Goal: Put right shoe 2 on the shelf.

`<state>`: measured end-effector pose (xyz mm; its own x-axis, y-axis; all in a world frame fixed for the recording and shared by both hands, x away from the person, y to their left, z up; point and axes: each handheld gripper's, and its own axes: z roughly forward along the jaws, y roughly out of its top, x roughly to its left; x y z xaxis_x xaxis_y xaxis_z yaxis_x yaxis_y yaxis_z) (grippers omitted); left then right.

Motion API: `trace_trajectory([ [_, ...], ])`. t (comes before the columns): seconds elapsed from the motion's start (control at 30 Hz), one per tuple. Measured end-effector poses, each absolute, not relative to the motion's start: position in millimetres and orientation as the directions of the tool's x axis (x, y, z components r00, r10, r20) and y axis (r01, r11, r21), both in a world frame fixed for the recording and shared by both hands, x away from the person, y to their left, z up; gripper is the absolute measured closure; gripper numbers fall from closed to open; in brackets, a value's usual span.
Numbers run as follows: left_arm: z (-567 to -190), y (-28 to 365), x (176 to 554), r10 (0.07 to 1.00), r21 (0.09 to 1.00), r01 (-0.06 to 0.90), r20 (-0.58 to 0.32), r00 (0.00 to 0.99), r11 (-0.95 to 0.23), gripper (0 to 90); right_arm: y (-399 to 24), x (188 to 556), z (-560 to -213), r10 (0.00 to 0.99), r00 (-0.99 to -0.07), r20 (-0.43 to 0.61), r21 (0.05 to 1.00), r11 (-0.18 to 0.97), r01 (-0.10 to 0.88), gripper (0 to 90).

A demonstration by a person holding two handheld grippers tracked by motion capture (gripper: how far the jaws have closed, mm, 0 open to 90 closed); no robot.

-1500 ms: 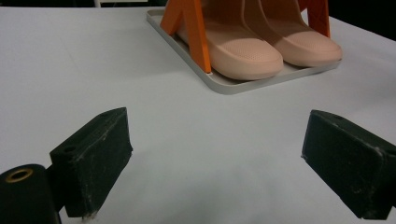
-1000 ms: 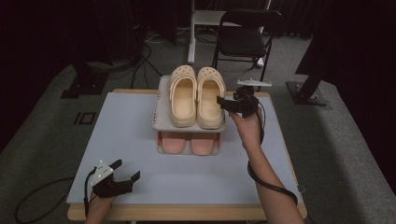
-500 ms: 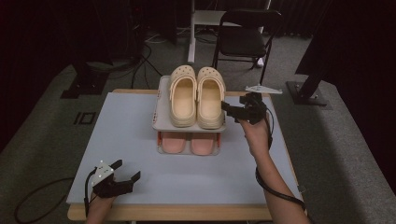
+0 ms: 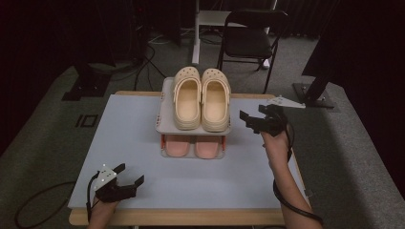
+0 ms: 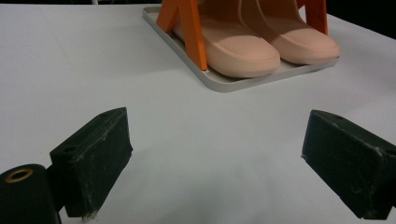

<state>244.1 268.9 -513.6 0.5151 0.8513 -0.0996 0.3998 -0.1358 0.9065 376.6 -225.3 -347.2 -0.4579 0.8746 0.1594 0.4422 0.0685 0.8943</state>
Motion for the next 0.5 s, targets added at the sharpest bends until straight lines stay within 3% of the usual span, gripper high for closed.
trace_trajectory([
  [0.5, -514, 269, 244, 0.852, 0.907, 0.4, -0.1, 0.513, -0.134, 7.9, -262, 353, -388, 0.882, -0.444, 0.159, 0.903, 0.053, 0.427, 14.6],
])
